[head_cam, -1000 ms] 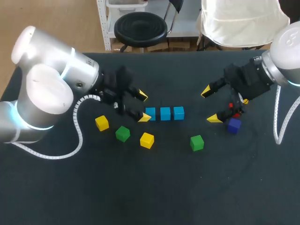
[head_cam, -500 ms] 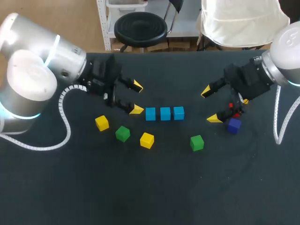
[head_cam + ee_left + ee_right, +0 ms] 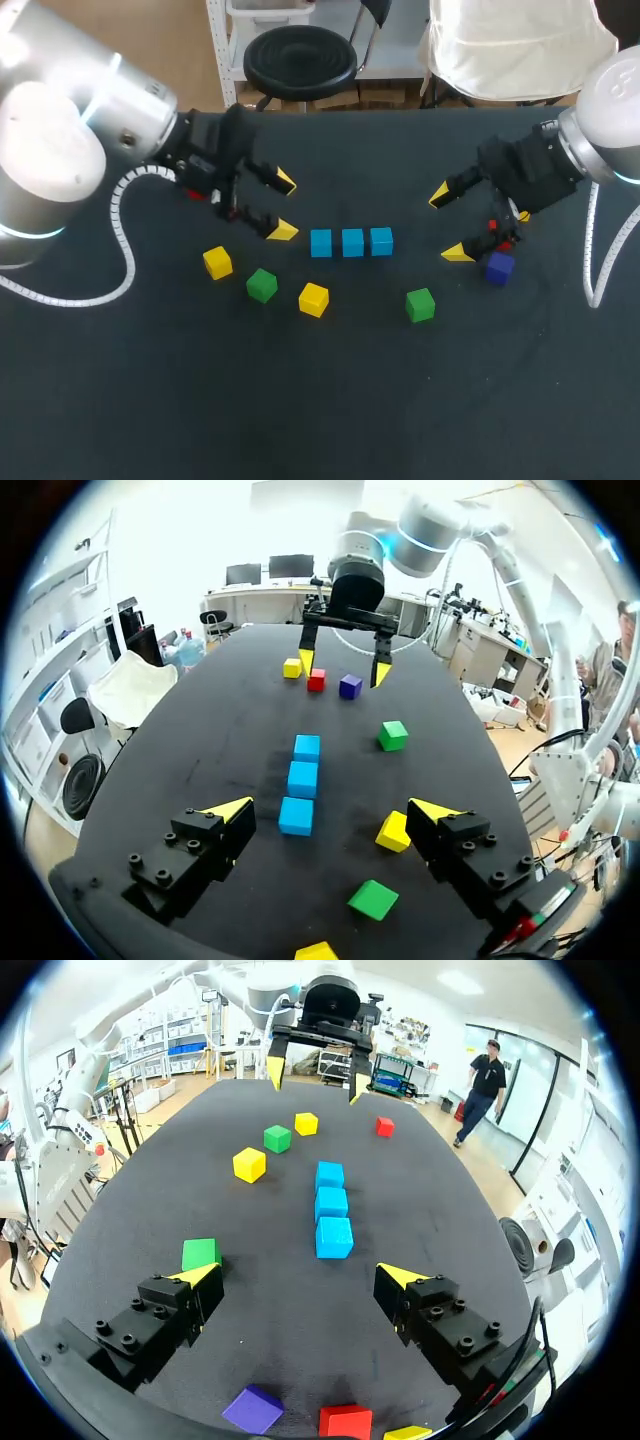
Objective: Place the blue cubes, place green cubes on the blue cubes, place the yellow cubes on the green cubes, then place the red cubes on the yellow cubes, and place purple cube on the red cubes.
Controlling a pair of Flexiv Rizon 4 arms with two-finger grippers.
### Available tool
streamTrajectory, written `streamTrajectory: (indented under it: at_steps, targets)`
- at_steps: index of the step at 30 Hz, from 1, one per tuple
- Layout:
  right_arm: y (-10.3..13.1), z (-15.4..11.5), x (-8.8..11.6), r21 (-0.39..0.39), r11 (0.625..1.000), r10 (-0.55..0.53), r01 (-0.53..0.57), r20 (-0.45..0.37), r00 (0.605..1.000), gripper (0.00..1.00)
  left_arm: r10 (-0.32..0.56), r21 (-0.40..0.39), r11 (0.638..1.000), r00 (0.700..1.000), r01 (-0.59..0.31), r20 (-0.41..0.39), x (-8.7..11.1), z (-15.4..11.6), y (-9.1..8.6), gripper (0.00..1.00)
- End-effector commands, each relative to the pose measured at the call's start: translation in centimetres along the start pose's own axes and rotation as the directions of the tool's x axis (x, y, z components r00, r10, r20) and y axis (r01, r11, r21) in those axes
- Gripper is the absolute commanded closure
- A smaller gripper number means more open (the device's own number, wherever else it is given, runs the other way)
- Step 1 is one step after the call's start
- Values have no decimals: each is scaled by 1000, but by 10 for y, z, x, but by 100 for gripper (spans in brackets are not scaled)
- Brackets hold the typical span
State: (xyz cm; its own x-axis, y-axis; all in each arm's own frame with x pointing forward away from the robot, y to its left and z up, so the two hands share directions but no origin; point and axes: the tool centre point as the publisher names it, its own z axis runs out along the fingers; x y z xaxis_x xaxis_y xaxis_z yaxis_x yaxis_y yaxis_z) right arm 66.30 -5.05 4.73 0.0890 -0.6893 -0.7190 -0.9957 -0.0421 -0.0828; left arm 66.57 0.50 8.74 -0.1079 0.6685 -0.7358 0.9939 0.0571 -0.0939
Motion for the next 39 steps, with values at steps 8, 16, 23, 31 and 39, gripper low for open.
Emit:
streamTrajectory:
  at_steps: [8, 16, 23, 31, 39]
  targets:
    - [0, 0, 0, 0, 1000, -1, 1, 2, 1000, 0, 2, 0, 1000, 1000, -2, 2, 1, 0, 0, 0]
    - [0, 0, 0, 0, 1000, -1, 1, 2, 1000, 0, 2, 0, 1000, 1000, -2, 2, 1, 0, 0, 0]
    - [0, 0, 0, 0, 1000, -1, 1, 2, 1000, 0, 2, 0, 1000, 1000, -2, 2, 1, 0, 0, 0]
    - [0, 0, 0, 0, 1000, -1, 1, 2, 1000, 0, -1, -1, 1000, 1000, 1, 2, 1, 0, 2, 0]
    - [0, 0, 0, 0, 1000, -1, 1, 2, 1000, 0, 18, -2, 1000, 1000, -18, -13, -1, -5, 3, 0]
